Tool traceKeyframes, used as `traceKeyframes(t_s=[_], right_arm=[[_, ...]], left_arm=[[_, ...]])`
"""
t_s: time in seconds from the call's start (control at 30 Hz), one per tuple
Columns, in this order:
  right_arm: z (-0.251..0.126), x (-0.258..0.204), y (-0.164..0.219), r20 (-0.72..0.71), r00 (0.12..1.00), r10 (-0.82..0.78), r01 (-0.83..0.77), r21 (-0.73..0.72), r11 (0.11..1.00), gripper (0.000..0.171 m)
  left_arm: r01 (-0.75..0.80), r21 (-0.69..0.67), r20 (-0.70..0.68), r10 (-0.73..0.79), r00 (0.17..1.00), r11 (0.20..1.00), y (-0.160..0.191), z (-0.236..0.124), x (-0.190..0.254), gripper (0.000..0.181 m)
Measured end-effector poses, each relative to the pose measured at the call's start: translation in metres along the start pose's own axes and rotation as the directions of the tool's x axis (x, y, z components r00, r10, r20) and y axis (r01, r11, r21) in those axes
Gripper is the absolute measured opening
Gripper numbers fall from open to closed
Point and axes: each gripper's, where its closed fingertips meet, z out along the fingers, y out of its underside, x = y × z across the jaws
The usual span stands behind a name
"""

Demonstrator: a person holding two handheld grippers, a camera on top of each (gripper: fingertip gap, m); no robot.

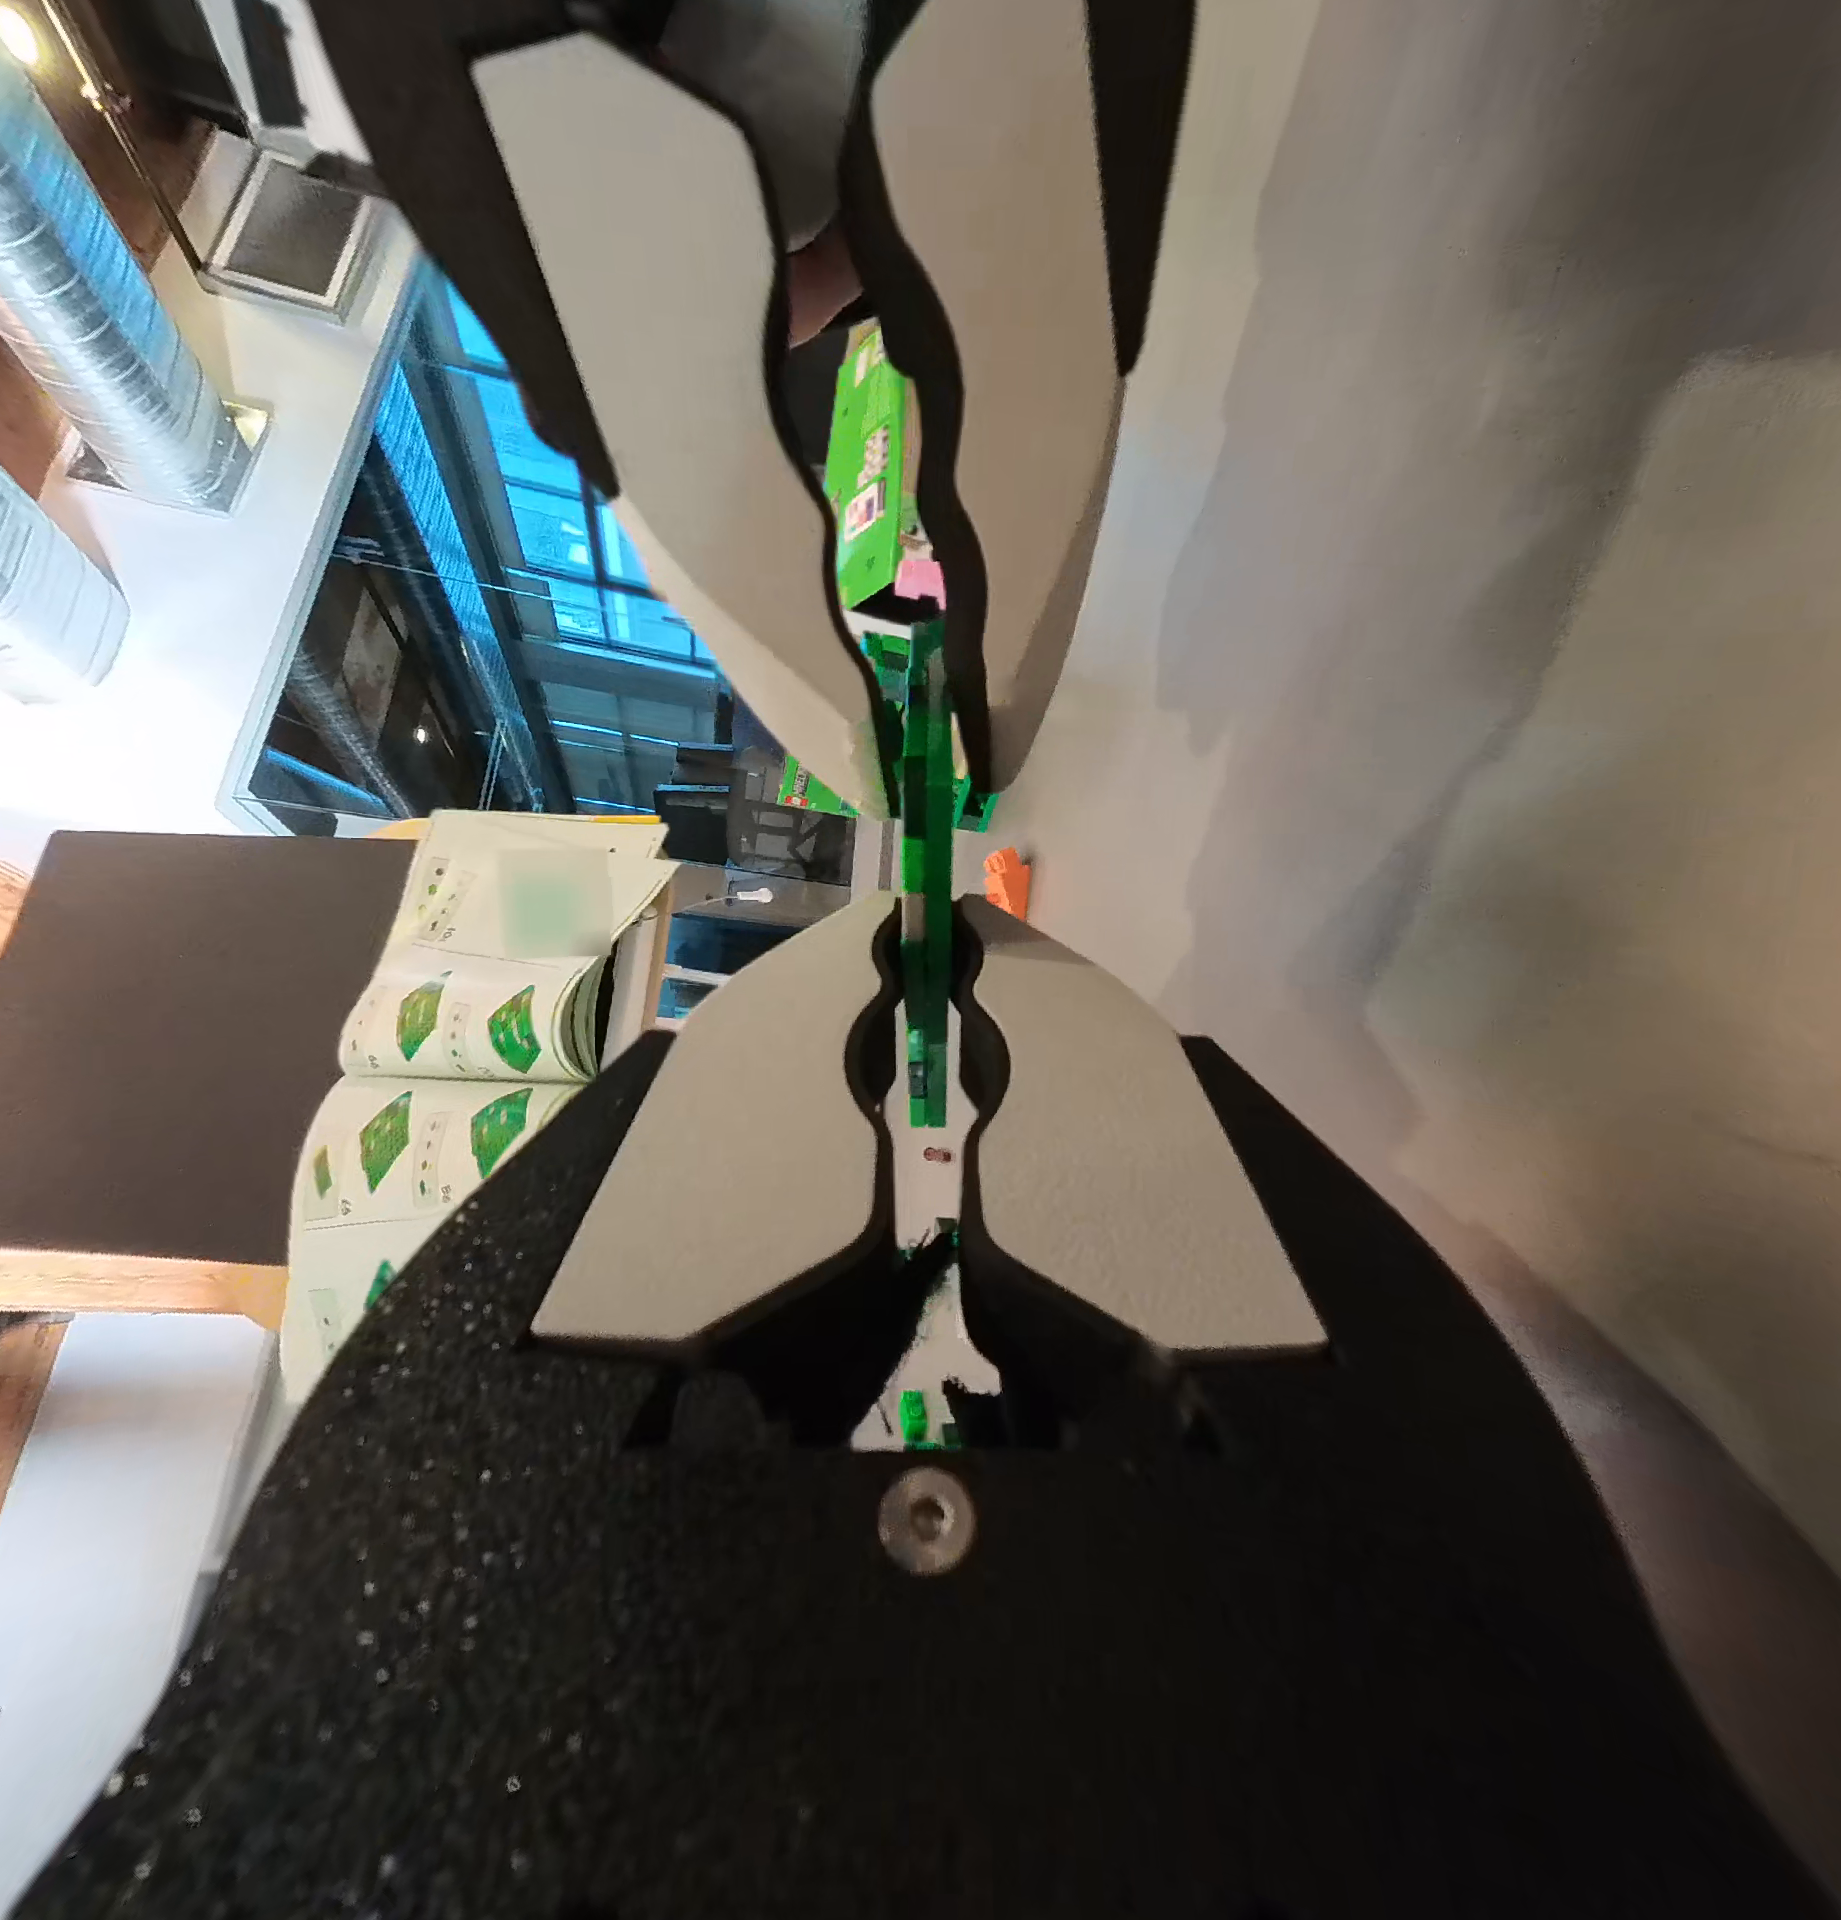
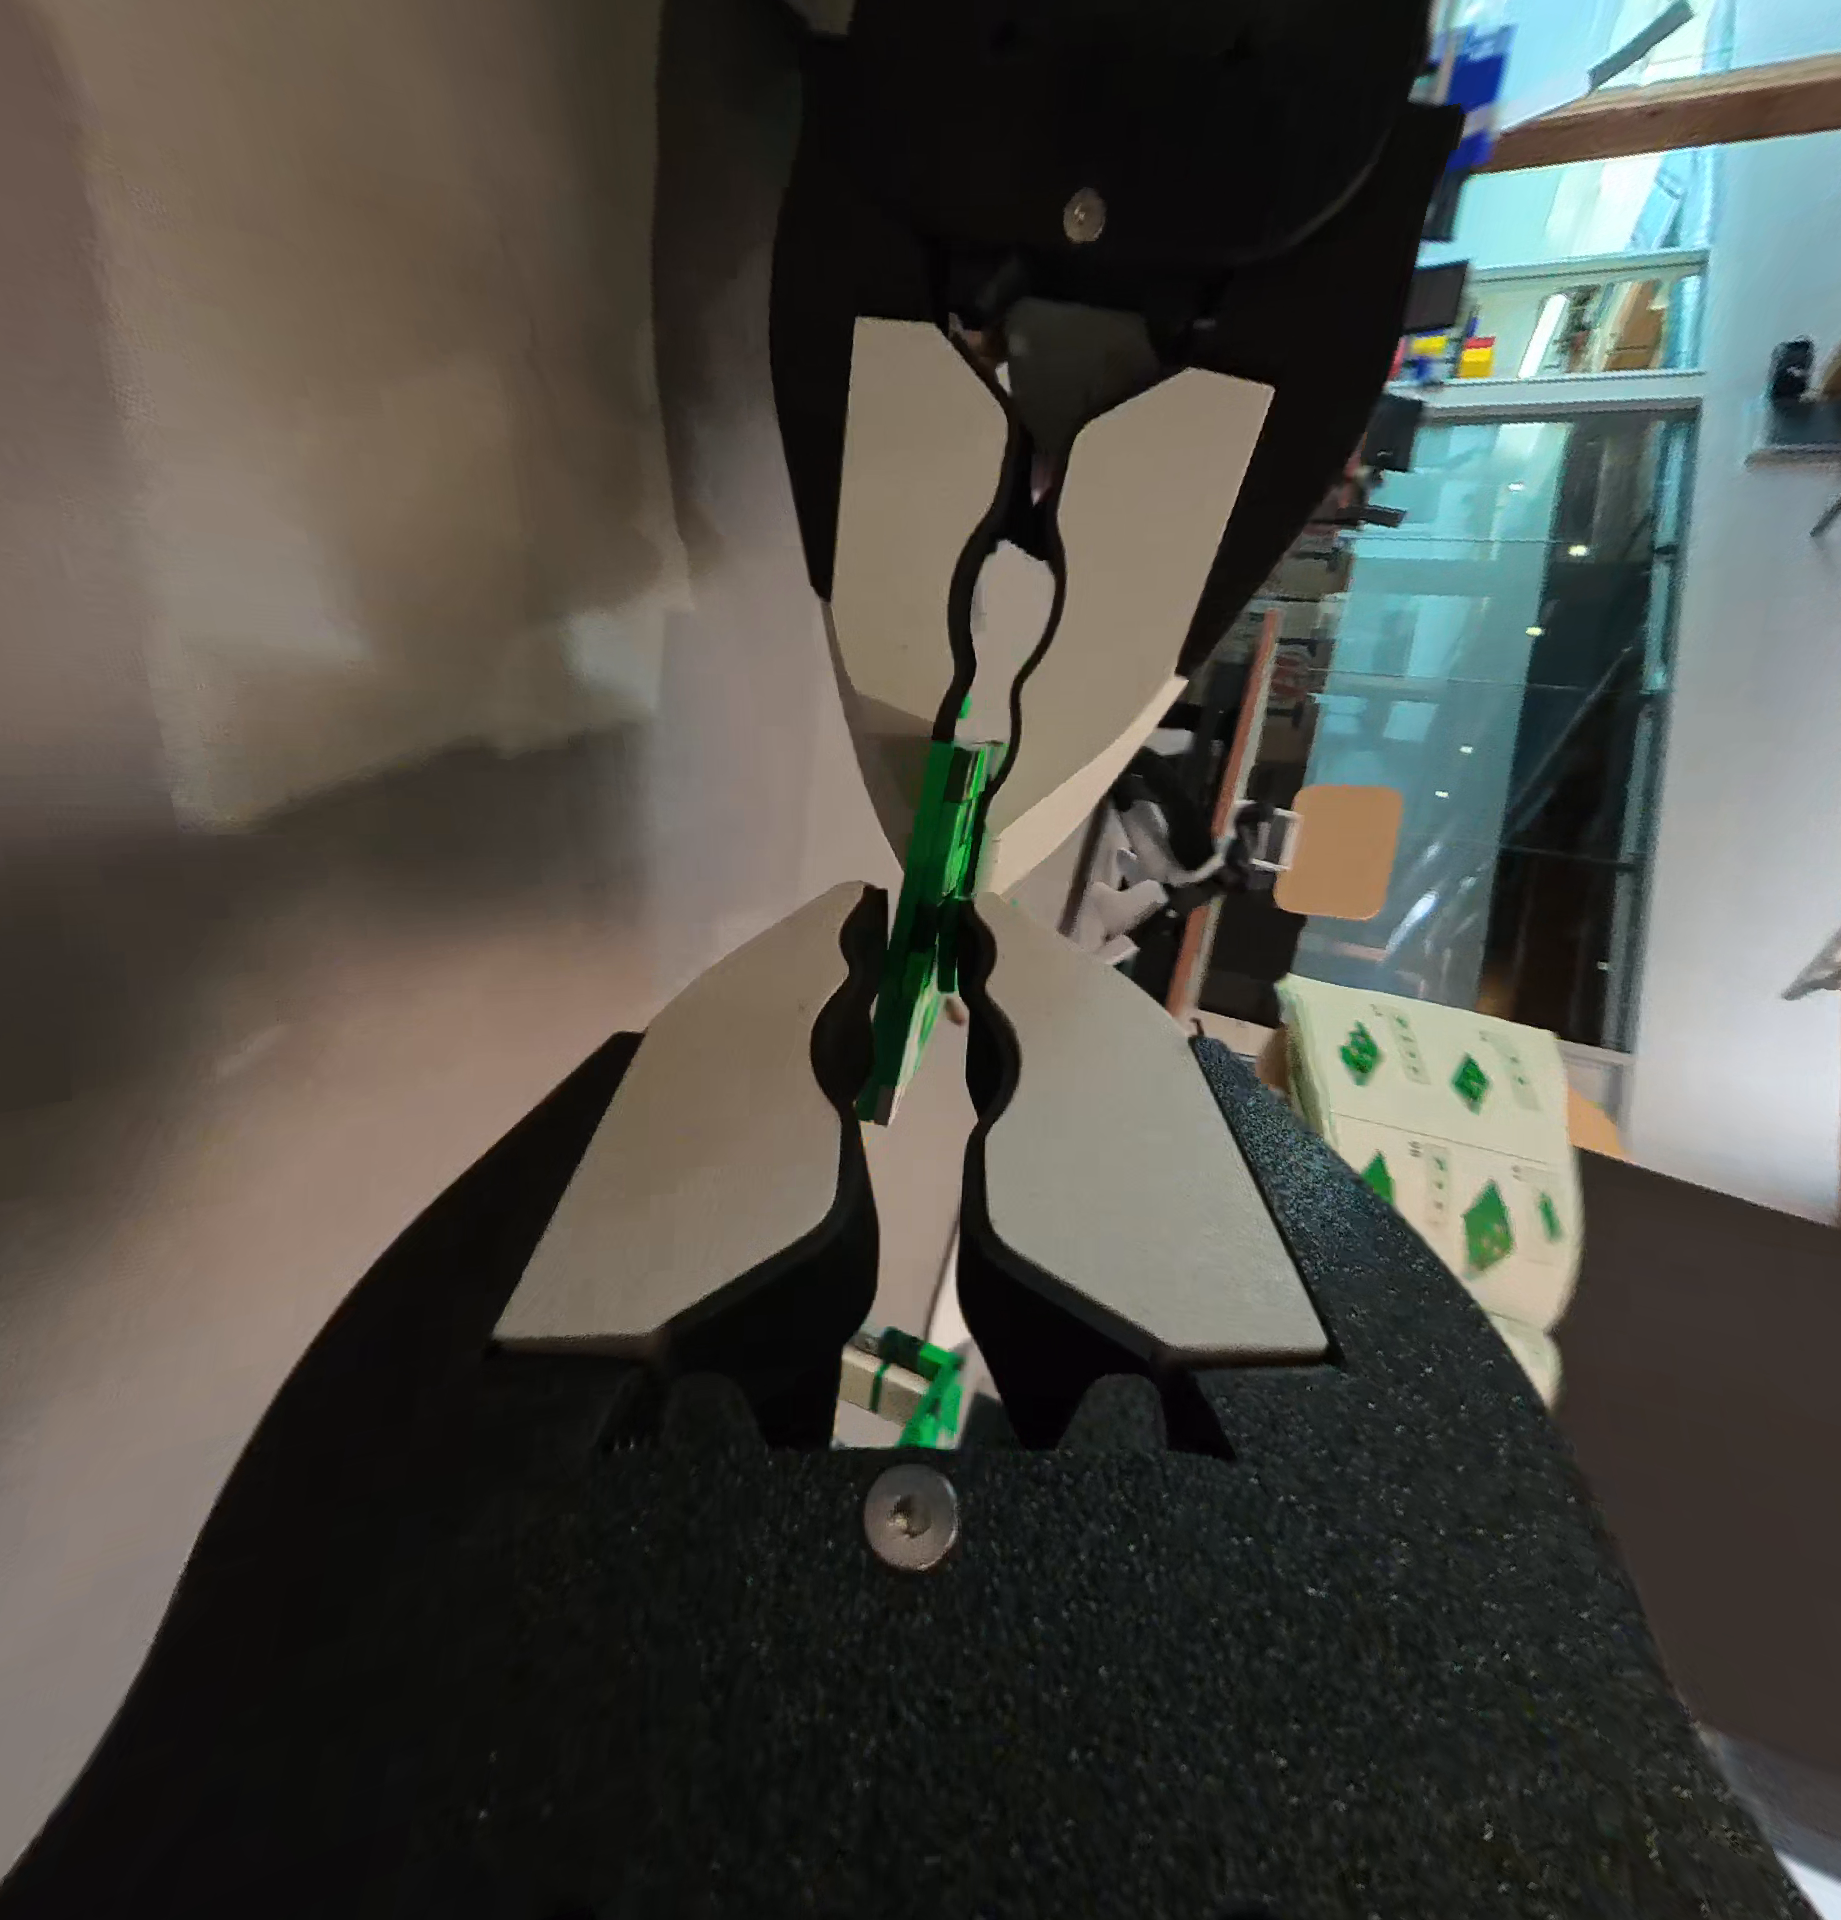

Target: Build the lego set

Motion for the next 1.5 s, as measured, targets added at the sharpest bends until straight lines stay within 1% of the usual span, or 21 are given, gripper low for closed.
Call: traceKeyframes(t_s=[0.1, 0.17, 0.3, 0.4, 0.43, 0.53, 0.6, 0.67, 0.73, 0.83, 0.97, 1.07, 1.13, 1.2, 1.3, 1.4, 1.5], right_arm=[[0.000, 0.006, 0.001, -0.075, 0.995, -0.063, 0.060, -0.046, 0.997, 0.011], [-0.001, 0.006, 0.001, -0.077, 0.994, -0.078, 0.074, -0.054, 0.996, 0.011], [-0.004, 0.006, -0.001, -0.076, 0.995, -0.059, 0.058, -0.016, 0.998, 0.010], [-0.004, 0.003, 0.001, -0.030, 1.000, 0.006, -0.007, -0.011, 1.000, 0.010], [-0.003, 0.003, 0.001, -0.034, 0.999, 0.024, -0.024, -0.004, 1.000, 0.010], [-0.003, 0.010, 0.002, -0.057, 0.982, 0.181, -0.180, 0.021, 0.983, 0.010], [-0.004, 0.013, 0.002, -0.077, 0.977, 0.198, -0.196, 0.030, 0.980, 0.024], [-0.005, 0.012, 0.003, -0.062, 0.973, 0.220, -0.219, 0.026, 0.975, 0.032], [-0.005, 0.011, 0.004, -0.054, 0.971, 0.232, -0.231, 0.029, 0.973, 0.034], [-0.007, 0.009, 0.006, -0.060, 0.977, 0.206, -0.205, 0.021, 0.978, 0.030], [-0.007, 0.004, 0.001, 0.030, 0.954, 0.298, -0.299, 0.048, 0.953, 0.031], [-0.008, 0.001, 0.000, 0.134, 0.909, 0.395, -0.404, 0.043, 0.914, 0.038], [-0.008, -0.003, -0.001, 0.205, 0.866, 0.455, -0.469, 0.022, 0.883, 0.048], [-0.006, -0.007, 0.001, 0.238, 0.846, 0.477, -0.490, -0.008, 0.872, 0.056], [-0.002, -0.016, 0.001, 0.294, 0.821, 0.488, -0.497, -0.049, 0.866, 0.060], [0.002, -0.020, 0.000, 0.325, 0.809, 0.490, -0.499, -0.062, 0.865, 0.060], [0.001, -0.016, -0.002, 0.317, 0.831, 0.458, -0.475, -0.027, 0.880, 0.049]], left_arm=[[0.064, 0.013, -0.005, -0.064, 0.998, 0.998, 0.000, -0.001, -0.002, 0.006], [0.081, 0.017, -0.012, -0.081, 0.997, 0.997, -0.001, -0.001, -0.001, 0.005], [0.092, 0.034, -0.014, -0.091, 0.996, 0.995, -0.005, -0.002, -0.001, 0.005], [0.072, 0.030, -0.022, -0.072, 0.997, 0.997, -0.006, -0.001, 0.003, 0.006], [0.074, 0.029, -0.018, -0.073, 0.997, 0.997, -0.006, -0.001, 0.003, 0.006], [0.084, 0.020, 0.010, -0.084, 0.996, 0.996, -0.004, -0.002, -0.003, 0.006], [0.075, 0.027, 0.007, -0.075, 0.997, 0.997, -0.005, -0.002, -0.002, 0.006], [0.053, 0.025, 0.001, -0.053, 0.999, 0.998, -0.006, -0.002, 0.001, 0.006], [0.047, 0.029, -0.003, -0.047, 0.999, 0.998, -0.007, -0.002, 0.002, 0.006], [0.049, 0.034, -0.002, -0.049, 0.999, 0.998, -0.008, -0.002, 0.002, 0.006], [0.018, 0.046, 0.005, -0.018, 1.000, 0.999, -0.011, -0.003, 0.002, 0.006], [-0.035, 0.044, 0.024, 0.034, 0.999, 0.998, -0.012, -0.005, 0.002, 0.006], [-0.070, 0.043, 0.033, 0.069, 0.997, 0.997, -0.013, -0.005, 0.002, 0.006], [-0.111, 0.044, 0.045, 0.109, 0.993, 0.993, -0.014, -0.005, 0.003, 0.006], [-0.162, 0.050, 0.067, 0.159, 0.985, 0.985, -0.018, -0.007, 0.004, 0.006], [-0.189, 0.056, 0.068, 0.185, 0.980, 0.980, -0.021, -0.007, 0.005, 0.005], [-0.184, 0.061, 0.061, 0.180, 0.982, 0.981, -0.021, -0.007, 0.007, 0.005]])
